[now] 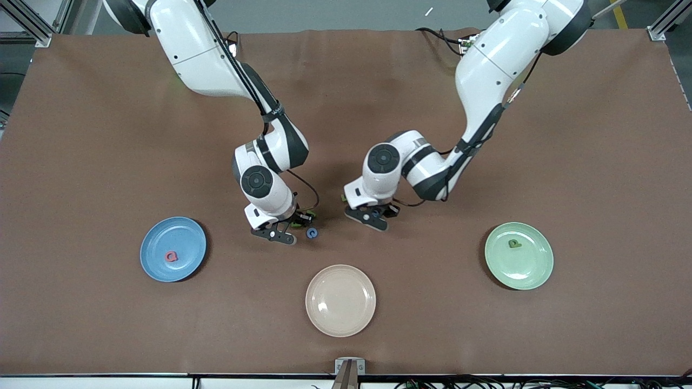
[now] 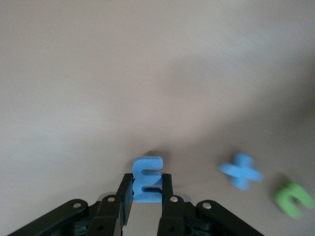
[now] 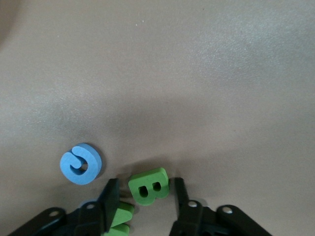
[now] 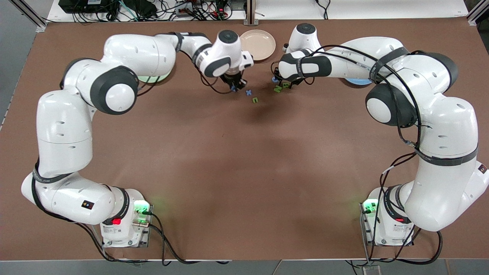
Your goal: Sort uppercase to blue plate, lowercase to green plate
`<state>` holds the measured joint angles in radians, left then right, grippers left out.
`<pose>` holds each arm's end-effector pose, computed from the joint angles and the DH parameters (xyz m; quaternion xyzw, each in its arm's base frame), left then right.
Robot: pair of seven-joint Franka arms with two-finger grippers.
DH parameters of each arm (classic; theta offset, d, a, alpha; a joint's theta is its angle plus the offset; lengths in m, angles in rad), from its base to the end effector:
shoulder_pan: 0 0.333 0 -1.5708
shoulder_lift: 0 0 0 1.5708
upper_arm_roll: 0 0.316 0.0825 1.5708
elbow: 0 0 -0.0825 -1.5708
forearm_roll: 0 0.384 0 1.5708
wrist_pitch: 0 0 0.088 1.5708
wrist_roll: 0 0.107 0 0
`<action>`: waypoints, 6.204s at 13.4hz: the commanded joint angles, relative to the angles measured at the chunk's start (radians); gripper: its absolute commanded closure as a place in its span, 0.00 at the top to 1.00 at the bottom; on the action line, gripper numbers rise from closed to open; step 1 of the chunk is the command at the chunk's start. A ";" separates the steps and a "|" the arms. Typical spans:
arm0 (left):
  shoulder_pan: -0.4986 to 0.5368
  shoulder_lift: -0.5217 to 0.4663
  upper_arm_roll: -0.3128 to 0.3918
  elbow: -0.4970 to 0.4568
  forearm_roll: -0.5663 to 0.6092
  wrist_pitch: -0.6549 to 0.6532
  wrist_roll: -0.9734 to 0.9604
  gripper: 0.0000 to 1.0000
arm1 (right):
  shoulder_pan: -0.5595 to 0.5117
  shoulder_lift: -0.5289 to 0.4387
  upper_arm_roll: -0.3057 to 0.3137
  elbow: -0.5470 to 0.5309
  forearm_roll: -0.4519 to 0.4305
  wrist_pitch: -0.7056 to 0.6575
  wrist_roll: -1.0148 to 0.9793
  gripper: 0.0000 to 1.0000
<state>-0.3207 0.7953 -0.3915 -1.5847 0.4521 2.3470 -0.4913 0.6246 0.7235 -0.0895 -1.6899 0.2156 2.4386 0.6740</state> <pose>0.5585 -0.4226 0.1964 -0.9773 0.2090 -0.0339 0.0085 0.5809 0.3520 0.1804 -0.9894 0.1386 0.0108 0.0428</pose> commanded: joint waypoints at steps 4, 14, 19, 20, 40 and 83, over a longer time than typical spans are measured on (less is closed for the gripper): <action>0.228 -0.180 -0.012 -0.060 -0.018 -0.155 0.128 0.09 | 0.009 -0.002 -0.012 -0.005 0.010 0.011 -0.007 0.21; 0.508 -0.150 -0.007 -0.060 -0.030 -0.253 0.169 0.16 | -0.357 -0.118 -0.036 0.061 0.004 -0.326 -0.733 0.08; 0.537 -0.130 -0.012 -0.057 -0.036 -0.248 0.168 1.00 | -0.479 -0.101 -0.038 0.053 0.001 -0.314 -0.949 0.24; 0.537 -0.155 -0.027 -0.061 -0.038 -0.271 0.166 1.00 | -0.479 -0.096 -0.038 0.053 0.001 -0.313 -0.949 0.37; -0.132 0.087 0.014 0.150 -0.104 0.021 -0.975 0.66 | 0.012 -0.076 -0.029 -0.005 0.051 -0.129 0.145 0.81; -0.047 -0.040 -0.017 0.149 -0.164 -0.153 -0.846 0.63 | 0.060 -0.012 -0.125 -0.004 -0.050 0.026 0.013 0.67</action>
<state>-0.3742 0.8018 -0.4079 -1.4220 0.3077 2.2268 -1.3345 0.6948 0.7067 -0.2177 -1.6974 0.1939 2.4536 0.6947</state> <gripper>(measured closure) 0.634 0.330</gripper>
